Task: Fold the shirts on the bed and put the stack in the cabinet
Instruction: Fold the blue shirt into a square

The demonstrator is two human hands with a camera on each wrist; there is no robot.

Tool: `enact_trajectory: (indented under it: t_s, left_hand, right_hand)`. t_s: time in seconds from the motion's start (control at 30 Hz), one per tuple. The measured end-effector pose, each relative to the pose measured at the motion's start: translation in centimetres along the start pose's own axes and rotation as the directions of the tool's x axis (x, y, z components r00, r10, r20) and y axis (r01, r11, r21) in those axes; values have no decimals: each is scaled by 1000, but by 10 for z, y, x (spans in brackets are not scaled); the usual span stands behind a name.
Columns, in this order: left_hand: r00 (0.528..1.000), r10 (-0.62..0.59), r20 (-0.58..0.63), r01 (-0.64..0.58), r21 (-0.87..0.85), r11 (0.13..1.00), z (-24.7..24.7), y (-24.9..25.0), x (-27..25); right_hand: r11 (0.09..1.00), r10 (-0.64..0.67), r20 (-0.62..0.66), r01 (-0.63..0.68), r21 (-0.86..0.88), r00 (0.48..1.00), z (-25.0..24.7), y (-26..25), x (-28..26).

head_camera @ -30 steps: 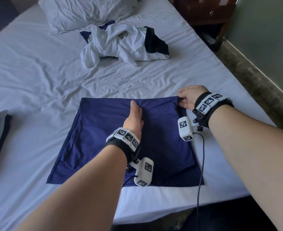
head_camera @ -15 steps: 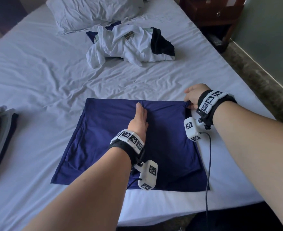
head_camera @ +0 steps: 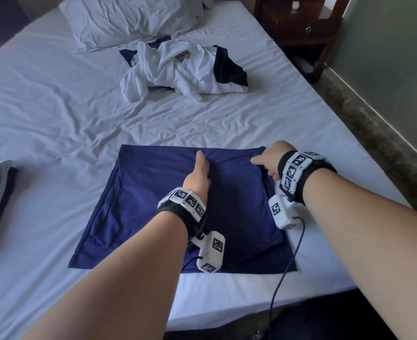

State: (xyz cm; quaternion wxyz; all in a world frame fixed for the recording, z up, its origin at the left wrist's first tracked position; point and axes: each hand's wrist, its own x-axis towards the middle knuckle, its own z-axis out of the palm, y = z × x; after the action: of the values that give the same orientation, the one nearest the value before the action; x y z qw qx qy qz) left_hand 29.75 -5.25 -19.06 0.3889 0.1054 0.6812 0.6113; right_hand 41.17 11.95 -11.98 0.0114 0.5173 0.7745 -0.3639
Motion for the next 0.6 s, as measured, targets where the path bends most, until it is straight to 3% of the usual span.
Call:
enact_trajectory:
  t_s: [0.07,0.13,0.2,0.33,0.5,0.6]
  left_hand:
    - [1000,-22,-1,22,34,999,-3,-6,8]
    - [999,-50,-19,51,30,998,-2,-7,11]
    - [998,-62,-31,60,-69,996,1,-1,4]
    - [998,-59,10,60,-141,988,5,10,-13]
    - [999,33,38,-36,95,995,2,-18,22]
    - [999,45,-1,-44,78,996,1,-10,20]
  right_hand:
    - [998,-47,-17,48,41,999,2,-3,0]
    - [984,-10,-22,13,175,1000,3,-3,1]
    - [977,55,-5,-53,205,998,4,-1,3]
    - [986,104,5,-104,129,995,0,4,4]
    - [999,31,0,-31,-29,1000,0,9,8]
    - [995,33,-69,-39,-93,997,2,11,-1]
